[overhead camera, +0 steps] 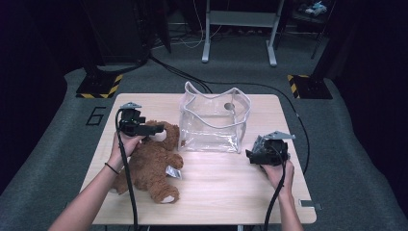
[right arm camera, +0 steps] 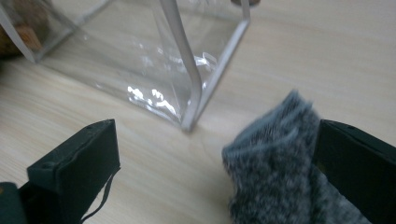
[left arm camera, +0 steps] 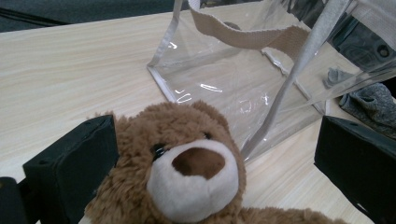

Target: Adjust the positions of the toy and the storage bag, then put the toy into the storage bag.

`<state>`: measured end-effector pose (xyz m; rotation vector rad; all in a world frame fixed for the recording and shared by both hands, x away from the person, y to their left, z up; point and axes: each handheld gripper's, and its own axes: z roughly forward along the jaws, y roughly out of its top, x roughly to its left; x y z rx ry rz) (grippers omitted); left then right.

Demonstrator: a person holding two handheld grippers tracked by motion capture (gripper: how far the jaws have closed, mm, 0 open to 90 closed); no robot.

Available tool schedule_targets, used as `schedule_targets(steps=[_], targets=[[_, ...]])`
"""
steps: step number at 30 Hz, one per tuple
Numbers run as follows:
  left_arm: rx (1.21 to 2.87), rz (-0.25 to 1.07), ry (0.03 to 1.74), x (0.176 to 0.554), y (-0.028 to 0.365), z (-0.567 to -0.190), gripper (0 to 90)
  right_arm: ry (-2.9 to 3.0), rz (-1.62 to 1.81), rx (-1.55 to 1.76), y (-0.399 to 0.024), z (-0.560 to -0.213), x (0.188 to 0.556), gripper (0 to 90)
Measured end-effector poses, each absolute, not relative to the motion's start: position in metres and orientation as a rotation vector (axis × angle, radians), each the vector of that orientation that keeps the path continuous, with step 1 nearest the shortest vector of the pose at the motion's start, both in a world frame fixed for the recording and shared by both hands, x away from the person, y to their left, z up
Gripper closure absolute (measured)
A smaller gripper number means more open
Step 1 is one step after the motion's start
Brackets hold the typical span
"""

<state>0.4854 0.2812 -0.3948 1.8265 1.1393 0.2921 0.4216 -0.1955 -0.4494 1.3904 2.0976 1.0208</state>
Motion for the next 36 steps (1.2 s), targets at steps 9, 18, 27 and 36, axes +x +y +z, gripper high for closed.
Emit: schedule_targets(steps=[9, 18, 27, 36], targets=[[1.863, 0.317, 1.197, 0.475, 0.29, -0.399, 0.0, 2.065, 0.958, 1.458, -0.205, -0.506, 0.414, 0.0], [1.861, 0.333, 1.302, 0.465, 0.293, -0.4, 3.6, 2.033, 0.92, 1.504, -0.215, -0.52, 0.416, 0.0], [1.932, 0.346, 1.345, 0.459, 0.284, -0.405, 2.0, 2.011, 0.921, 1.5, -0.215, -0.526, 0.415, 0.0], [2.017, 0.347, 1.392, 0.463, 0.264, -0.409, 0.2, 2.01, 0.909, 1.488, -0.214, -0.528, 0.415, 0.0]])
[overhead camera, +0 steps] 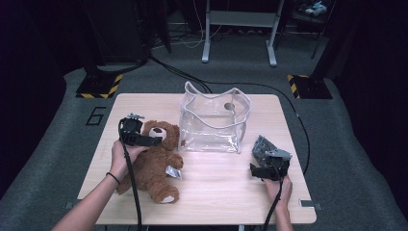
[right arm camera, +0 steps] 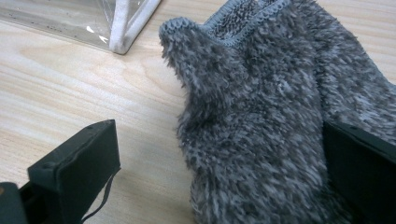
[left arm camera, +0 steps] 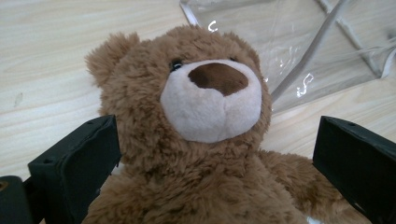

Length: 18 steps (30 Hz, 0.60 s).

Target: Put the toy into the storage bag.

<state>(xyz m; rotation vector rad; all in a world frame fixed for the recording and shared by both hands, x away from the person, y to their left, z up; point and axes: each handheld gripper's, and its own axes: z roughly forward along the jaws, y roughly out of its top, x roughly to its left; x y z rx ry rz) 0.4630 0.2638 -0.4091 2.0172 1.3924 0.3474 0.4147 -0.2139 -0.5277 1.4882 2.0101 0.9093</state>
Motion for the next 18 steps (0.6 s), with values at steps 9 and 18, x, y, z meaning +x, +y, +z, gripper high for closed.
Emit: schedule_targets(steps=[9, 18], targets=[[2.067, 0.361, 1.466, 0.467, 0.254, -0.433, 0.0, 2.008, 0.915, 1.486, -0.214, -0.528, 0.414, 0.0], [2.074, 0.404, 1.521, 0.469, 0.262, -0.455, 4.1, 2.009, 0.905, 1.485, -0.213, -0.528, 0.414, 0.0]])
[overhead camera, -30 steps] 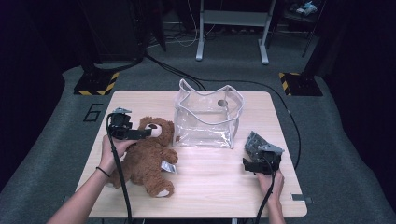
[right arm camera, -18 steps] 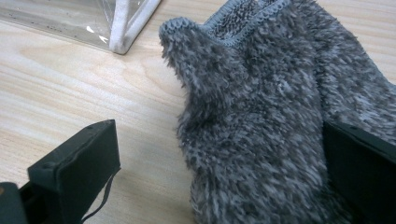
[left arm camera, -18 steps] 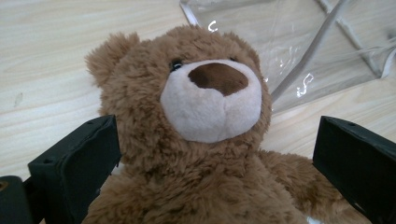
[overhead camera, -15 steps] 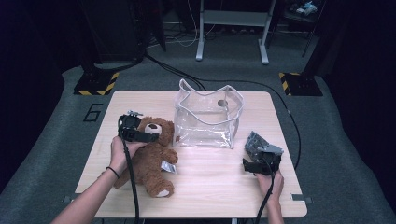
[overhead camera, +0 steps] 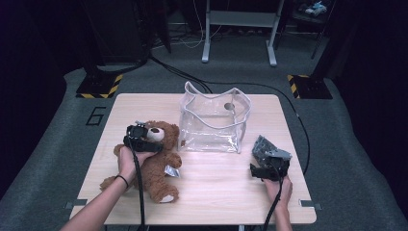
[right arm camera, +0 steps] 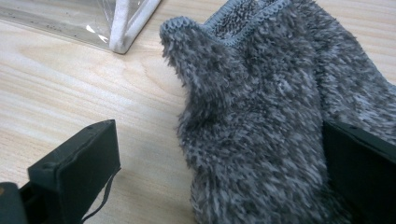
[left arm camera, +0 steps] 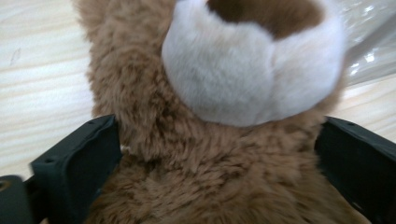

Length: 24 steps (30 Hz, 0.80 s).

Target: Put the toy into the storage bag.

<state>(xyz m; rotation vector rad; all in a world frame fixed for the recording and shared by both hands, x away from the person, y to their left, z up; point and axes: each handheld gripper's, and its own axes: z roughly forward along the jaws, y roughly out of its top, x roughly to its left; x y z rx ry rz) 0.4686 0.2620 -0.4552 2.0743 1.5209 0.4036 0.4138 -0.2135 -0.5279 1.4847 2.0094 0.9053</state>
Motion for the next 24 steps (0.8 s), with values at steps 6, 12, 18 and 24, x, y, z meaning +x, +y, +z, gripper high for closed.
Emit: schedule_targets(steps=[6, 12, 18, 24], targets=[[2.057, 0.373, 1.508, 0.466, 0.266, -0.467, 5.3, 2.005, 0.902, 1.487, -0.213, -0.528, 0.413, 0.0], [2.09, 0.378, 1.485, 0.466, 0.261, -0.478, 10.9, 2.007, 0.893, 1.485, -0.212, -0.528, 0.414, 0.0], [2.036, 0.273, 1.481, 0.467, 0.273, -0.483, 26.4, 2.007, 0.888, 1.498, -0.212, -0.528, 0.413, 0.0], [2.027, 0.272, 1.461, 0.466, 0.276, -0.482, 39.4, 2.01, 0.888, 1.487, -0.213, -0.528, 0.414, 0.0]])
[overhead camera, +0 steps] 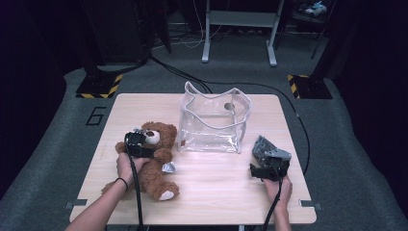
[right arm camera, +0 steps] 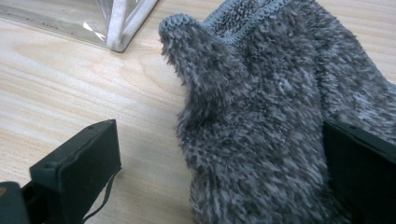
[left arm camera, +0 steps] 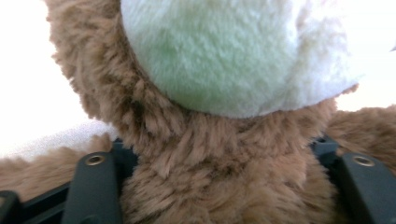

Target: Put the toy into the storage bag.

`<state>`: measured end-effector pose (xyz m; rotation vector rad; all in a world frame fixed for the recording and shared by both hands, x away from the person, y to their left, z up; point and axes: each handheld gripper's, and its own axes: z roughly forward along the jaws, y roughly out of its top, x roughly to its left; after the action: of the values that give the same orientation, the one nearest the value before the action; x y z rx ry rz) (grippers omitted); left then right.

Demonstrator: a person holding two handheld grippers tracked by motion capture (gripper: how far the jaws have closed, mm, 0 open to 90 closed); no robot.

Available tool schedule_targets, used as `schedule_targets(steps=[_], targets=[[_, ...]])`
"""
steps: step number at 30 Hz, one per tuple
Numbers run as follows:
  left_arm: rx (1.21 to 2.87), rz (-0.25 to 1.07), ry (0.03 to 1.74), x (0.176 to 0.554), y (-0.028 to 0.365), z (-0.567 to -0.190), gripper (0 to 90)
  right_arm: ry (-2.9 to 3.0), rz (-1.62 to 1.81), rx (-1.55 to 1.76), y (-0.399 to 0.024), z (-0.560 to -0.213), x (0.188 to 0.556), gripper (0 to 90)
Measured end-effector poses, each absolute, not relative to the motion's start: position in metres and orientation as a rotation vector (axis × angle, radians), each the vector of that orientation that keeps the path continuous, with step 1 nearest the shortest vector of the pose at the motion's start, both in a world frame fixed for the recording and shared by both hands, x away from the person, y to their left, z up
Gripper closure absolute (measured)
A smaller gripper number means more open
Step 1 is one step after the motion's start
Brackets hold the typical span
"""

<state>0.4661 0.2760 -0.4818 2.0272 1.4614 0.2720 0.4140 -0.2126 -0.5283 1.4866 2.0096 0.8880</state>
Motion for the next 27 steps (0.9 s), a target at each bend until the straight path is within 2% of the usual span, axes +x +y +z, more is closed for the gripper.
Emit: schedule_targets(steps=[9, 15, 27], targets=[[1.948, 0.3, 1.42, 0.459, 0.287, -0.477, 47.5, 2.01, 0.891, 1.489, -0.212, -0.528, 0.414, 0.1], [1.886, 0.283, 1.426, 0.457, 0.301, -0.47, 48.5, 2.013, 0.892, 1.485, -0.213, -0.528, 0.414, 0.3], [1.881, 0.307, 1.363, 0.444, 0.297, -0.453, 49.5, 2.012, 0.892, 1.486, -0.213, -0.528, 0.415, 0.4]])
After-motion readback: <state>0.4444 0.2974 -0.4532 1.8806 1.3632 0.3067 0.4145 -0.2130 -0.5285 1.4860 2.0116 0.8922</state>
